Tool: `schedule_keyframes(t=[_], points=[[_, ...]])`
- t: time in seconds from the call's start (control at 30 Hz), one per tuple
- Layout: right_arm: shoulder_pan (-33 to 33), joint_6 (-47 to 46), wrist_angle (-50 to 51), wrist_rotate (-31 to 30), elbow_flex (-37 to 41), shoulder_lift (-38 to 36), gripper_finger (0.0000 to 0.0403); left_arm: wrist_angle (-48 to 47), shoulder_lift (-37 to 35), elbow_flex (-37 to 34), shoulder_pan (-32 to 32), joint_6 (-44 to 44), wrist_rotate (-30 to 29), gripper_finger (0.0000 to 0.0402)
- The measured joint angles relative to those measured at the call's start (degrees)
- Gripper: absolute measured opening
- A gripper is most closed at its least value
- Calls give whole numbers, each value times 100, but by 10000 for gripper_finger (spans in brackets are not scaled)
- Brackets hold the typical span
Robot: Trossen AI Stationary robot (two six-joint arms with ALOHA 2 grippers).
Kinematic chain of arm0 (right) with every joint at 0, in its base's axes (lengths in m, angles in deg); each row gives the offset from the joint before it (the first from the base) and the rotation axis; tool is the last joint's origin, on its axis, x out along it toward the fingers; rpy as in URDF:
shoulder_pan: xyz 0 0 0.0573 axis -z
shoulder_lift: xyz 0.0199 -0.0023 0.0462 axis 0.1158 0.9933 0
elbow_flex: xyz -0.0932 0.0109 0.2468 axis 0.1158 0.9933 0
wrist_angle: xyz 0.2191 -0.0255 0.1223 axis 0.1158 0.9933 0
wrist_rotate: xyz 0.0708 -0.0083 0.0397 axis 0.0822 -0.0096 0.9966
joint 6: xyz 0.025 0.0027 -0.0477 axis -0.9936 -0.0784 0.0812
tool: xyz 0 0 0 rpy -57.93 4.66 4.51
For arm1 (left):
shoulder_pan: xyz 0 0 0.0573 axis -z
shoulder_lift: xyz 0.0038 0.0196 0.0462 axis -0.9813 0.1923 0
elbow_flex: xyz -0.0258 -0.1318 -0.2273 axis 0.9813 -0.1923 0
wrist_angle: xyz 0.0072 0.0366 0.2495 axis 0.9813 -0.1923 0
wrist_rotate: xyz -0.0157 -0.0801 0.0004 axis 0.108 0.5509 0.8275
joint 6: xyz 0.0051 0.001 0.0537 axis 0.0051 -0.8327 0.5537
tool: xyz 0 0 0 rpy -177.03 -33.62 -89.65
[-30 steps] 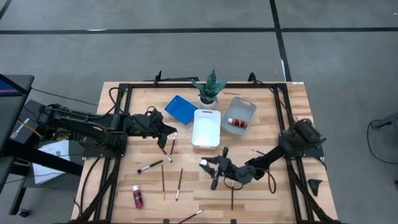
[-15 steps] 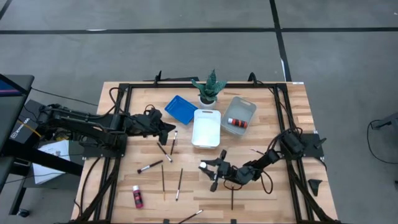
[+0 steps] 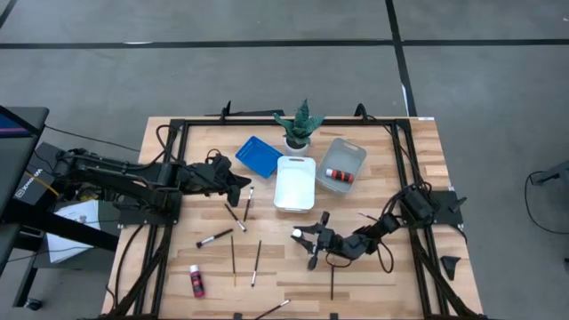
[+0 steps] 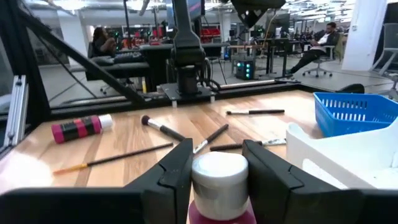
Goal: Pick & Place Paint Supplies
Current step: Put the pink paint bottle into the gray bin
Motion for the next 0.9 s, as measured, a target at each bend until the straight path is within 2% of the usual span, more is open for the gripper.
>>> schedule_keyframes(t=[0.57,0.9], points=[[4,-48,138,381,66,0,122,2,0,0,98,-4,190,0],[5,-288,321,389,56,-20,124,2,0,0,98,-4,190,0]])
